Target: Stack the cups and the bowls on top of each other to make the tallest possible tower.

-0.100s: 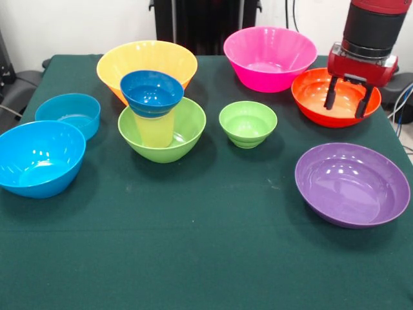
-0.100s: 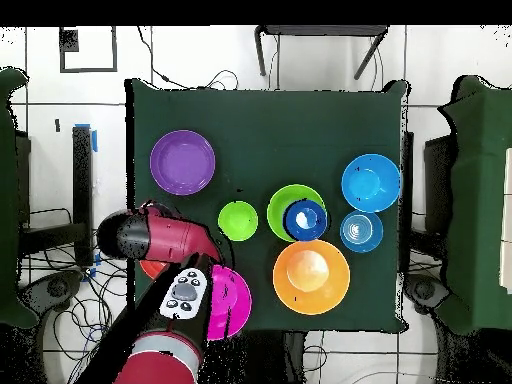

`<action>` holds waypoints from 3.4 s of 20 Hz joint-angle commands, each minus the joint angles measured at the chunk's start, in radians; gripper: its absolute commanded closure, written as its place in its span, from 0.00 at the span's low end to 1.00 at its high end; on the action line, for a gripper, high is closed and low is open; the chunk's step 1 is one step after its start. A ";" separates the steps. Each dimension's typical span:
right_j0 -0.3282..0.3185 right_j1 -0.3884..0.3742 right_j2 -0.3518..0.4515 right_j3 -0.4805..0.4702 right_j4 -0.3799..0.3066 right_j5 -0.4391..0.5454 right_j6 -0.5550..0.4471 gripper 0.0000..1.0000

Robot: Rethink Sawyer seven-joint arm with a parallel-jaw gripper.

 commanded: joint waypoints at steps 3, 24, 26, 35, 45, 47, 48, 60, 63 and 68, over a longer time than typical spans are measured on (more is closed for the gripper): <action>-0.099 -0.034 0.004 -0.193 -0.138 0.254 -0.056 0.00; -0.405 0.004 0.171 -0.424 -0.383 0.352 -0.275 0.00; -0.434 0.004 0.186 -0.435 -0.408 0.356 -0.293 0.00; -0.540 0.032 0.265 -0.487 -0.511 0.328 -0.350 0.00; -0.649 0.035 0.352 -0.451 -0.633 0.278 -0.415 0.00; -0.676 0.033 0.377 -0.429 -0.660 0.260 -0.436 0.00; -0.687 0.034 0.389 -0.419 -0.671 0.252 -0.438 0.00; -0.764 0.059 0.453 -0.371 -0.789 0.169 -0.390 0.00; -0.776 0.061 0.461 -0.367 -0.818 0.157 -0.383 0.00; -0.807 0.087 0.495 -0.354 -0.854 0.118 -0.365 0.00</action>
